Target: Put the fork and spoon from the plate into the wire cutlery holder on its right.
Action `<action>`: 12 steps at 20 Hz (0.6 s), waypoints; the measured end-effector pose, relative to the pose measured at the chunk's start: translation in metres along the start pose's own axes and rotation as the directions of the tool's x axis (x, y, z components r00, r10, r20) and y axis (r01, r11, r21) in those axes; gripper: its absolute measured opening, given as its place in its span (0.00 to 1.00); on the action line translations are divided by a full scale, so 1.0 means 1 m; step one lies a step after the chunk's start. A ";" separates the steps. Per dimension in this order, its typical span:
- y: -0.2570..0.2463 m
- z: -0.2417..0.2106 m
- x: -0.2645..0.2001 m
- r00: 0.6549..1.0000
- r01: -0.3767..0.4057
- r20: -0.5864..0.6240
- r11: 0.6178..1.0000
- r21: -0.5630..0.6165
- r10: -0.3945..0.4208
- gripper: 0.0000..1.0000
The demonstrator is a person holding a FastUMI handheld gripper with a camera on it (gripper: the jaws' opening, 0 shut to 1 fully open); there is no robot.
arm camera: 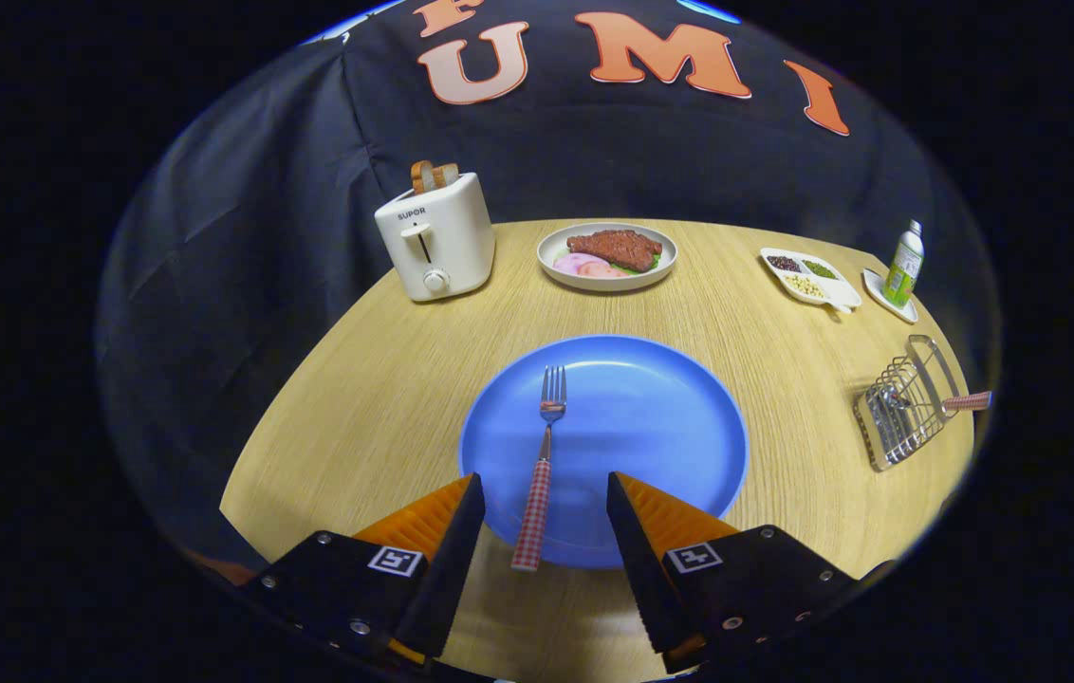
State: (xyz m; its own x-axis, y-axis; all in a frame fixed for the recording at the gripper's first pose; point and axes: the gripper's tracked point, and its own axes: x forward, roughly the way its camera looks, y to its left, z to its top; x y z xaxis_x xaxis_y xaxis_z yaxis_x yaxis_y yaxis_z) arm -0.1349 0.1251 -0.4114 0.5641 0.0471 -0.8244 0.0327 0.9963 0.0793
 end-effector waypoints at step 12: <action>-0.009 -0.016 0.017 0.996 0.019 -0.092 0.996 0.090 -0.011 0.10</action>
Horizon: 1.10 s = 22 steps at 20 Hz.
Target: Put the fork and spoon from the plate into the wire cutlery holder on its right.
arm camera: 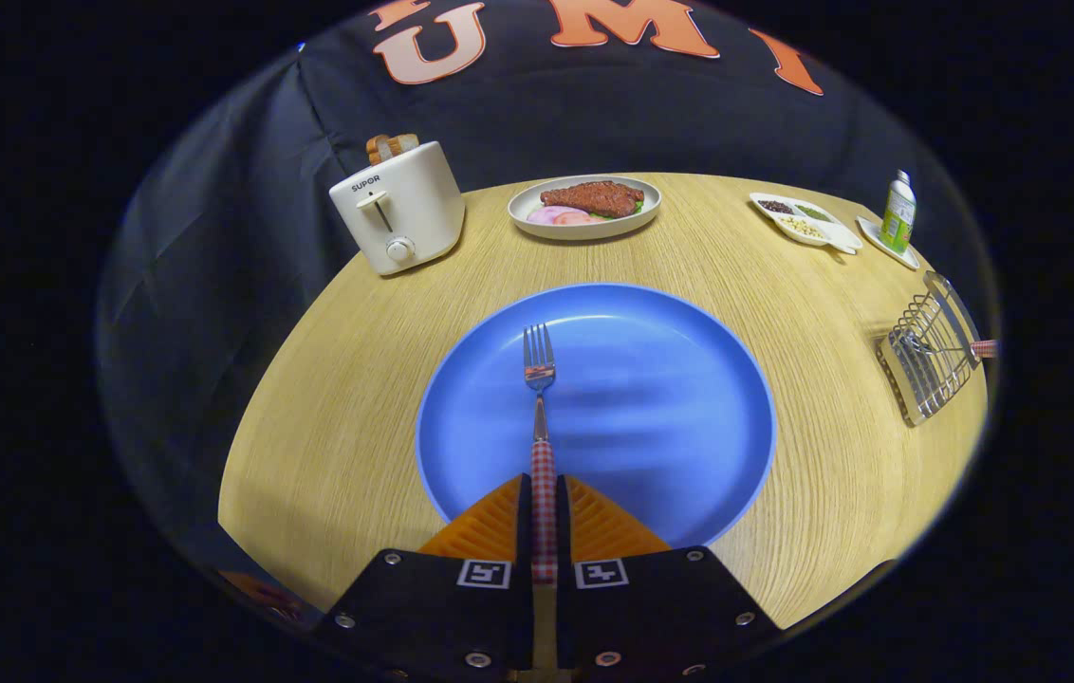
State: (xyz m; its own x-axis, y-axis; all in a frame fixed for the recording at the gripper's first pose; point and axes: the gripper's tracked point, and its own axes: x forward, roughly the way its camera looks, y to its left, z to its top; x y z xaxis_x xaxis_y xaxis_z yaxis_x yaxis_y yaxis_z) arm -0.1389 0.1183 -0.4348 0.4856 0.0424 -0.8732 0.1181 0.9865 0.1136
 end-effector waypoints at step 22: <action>-0.252 0.085 -0.171 0.944 0.252 -0.204 0.966 -0.061 -0.259 0.09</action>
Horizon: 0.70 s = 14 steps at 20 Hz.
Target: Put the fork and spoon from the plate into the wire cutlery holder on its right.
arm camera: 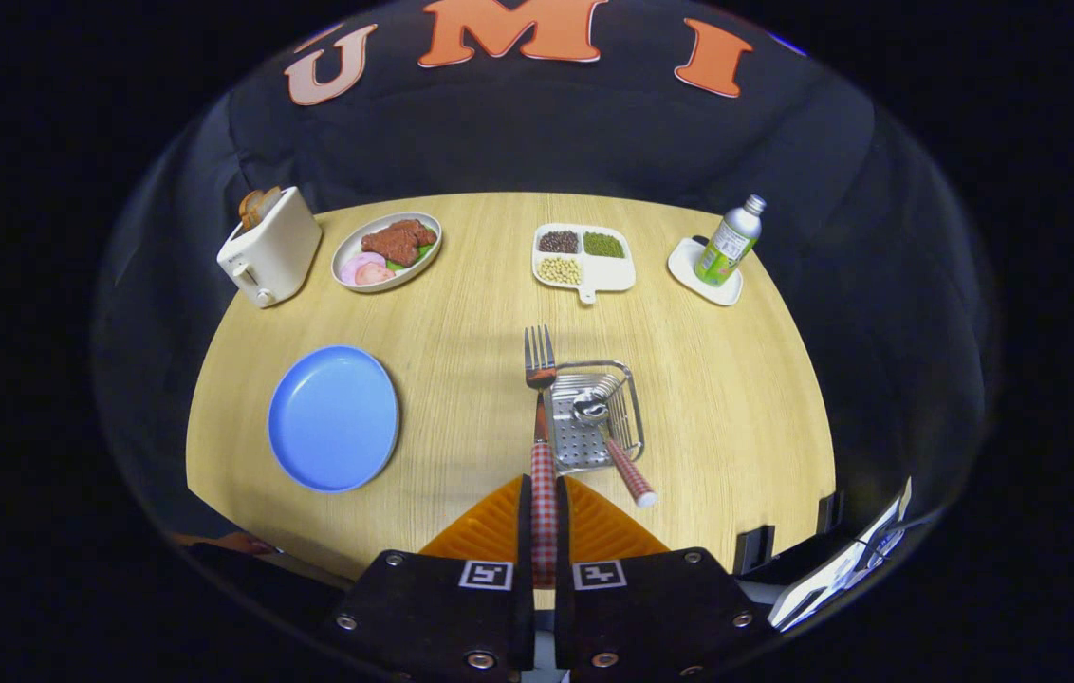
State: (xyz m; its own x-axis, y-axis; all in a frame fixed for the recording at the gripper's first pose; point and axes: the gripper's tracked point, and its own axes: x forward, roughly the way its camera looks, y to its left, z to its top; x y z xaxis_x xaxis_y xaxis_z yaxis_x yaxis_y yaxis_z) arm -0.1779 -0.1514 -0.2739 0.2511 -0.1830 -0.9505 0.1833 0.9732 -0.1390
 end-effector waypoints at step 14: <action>-0.028 -0.014 0.022 0.945 -0.049 -0.327 0.993 -0.105 0.012 0.10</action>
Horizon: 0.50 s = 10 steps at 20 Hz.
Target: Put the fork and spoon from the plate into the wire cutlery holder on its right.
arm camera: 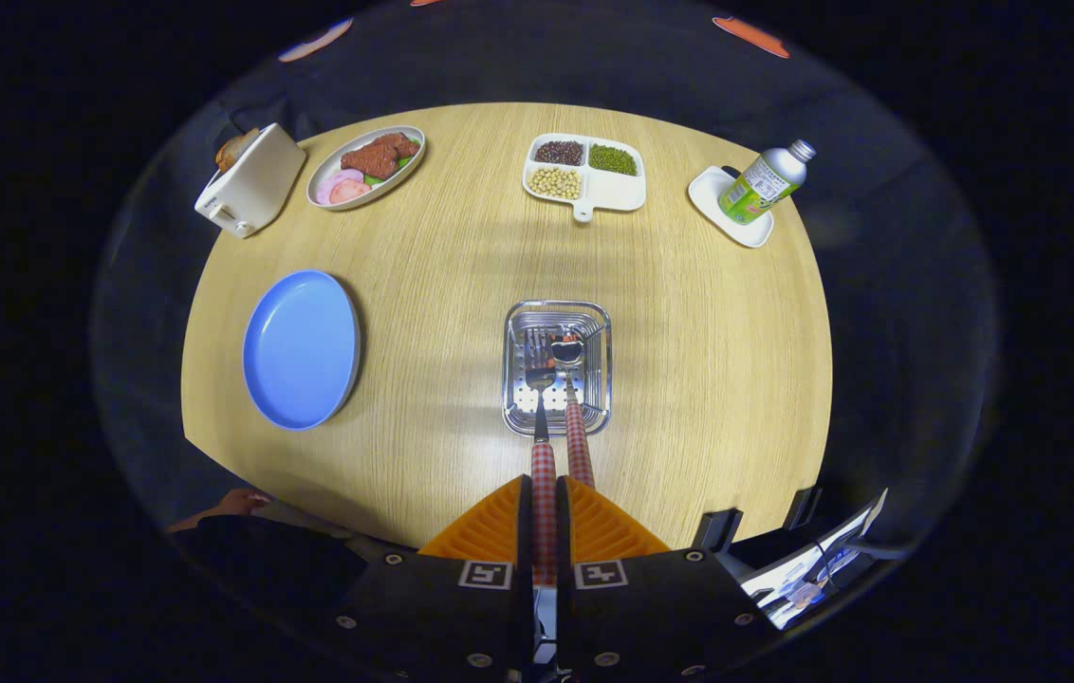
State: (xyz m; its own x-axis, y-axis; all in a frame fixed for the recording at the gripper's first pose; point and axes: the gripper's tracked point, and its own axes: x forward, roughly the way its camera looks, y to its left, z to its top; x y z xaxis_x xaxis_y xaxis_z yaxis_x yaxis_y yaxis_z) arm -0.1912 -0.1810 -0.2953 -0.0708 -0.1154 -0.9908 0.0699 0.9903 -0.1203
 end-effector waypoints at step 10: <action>0.001 0.018 0.025 0.991 -0.031 -0.129 0.998 0.052 0.038 0.13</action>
State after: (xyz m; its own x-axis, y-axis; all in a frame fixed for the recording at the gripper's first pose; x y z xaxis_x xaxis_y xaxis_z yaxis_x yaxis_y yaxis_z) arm -0.1750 -0.1842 -0.3211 -0.1962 -0.0669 -0.9783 0.1240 0.9880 -0.0925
